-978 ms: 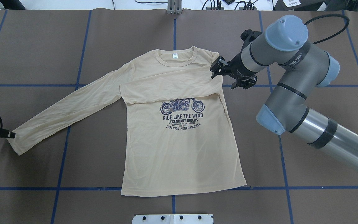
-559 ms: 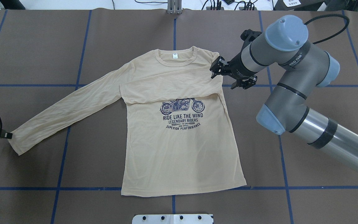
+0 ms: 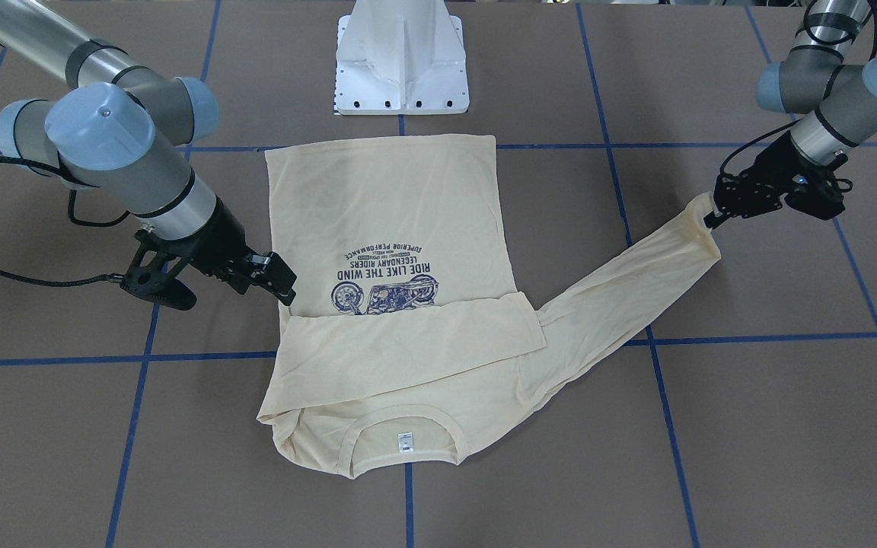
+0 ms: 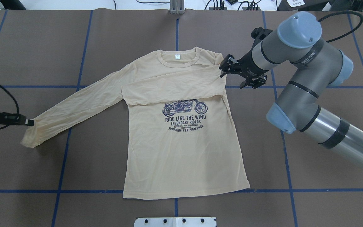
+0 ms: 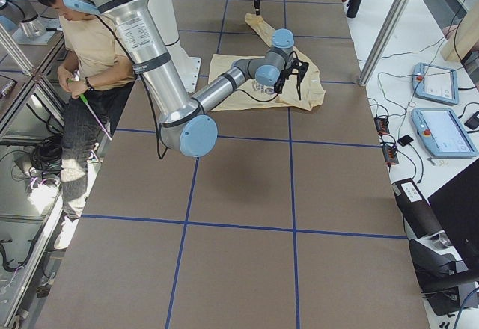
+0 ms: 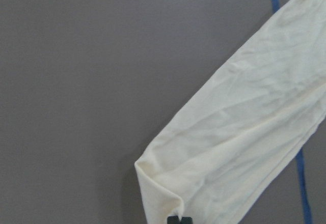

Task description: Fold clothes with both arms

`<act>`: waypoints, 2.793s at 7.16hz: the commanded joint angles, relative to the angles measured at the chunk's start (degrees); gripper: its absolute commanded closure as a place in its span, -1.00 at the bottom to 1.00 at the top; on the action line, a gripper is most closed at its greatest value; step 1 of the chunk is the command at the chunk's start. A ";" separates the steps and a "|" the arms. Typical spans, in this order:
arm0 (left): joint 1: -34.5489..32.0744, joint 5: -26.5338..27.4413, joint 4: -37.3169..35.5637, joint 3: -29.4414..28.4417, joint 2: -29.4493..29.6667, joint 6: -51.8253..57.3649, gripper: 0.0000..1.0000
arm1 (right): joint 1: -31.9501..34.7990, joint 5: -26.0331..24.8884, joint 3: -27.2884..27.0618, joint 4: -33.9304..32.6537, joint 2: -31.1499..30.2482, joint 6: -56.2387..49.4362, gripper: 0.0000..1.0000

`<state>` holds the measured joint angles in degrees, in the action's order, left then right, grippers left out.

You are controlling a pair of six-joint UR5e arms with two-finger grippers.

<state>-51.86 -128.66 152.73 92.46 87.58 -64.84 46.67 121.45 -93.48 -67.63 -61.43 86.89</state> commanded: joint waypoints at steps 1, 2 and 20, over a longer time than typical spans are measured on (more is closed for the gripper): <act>-0.17 0.78 -10.02 0.18 15.09 -10.27 1.00 | 2.98 2.29 -1.44 0.13 -3.59 -3.46 -0.66; 0.09 0.96 -19.83 0.09 25.17 -15.00 1.00 | 3.86 2.48 -1.44 0.22 -4.91 -5.74 -0.66; 21.35 27.32 -24.15 -24.96 63.16 -23.14 1.00 | 6.33 1.86 -1.71 0.66 -9.41 -9.63 -0.65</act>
<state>-31.16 -102.26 128.19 68.71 150.25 -88.11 53.07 123.40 -95.28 -66.97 -70.90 77.26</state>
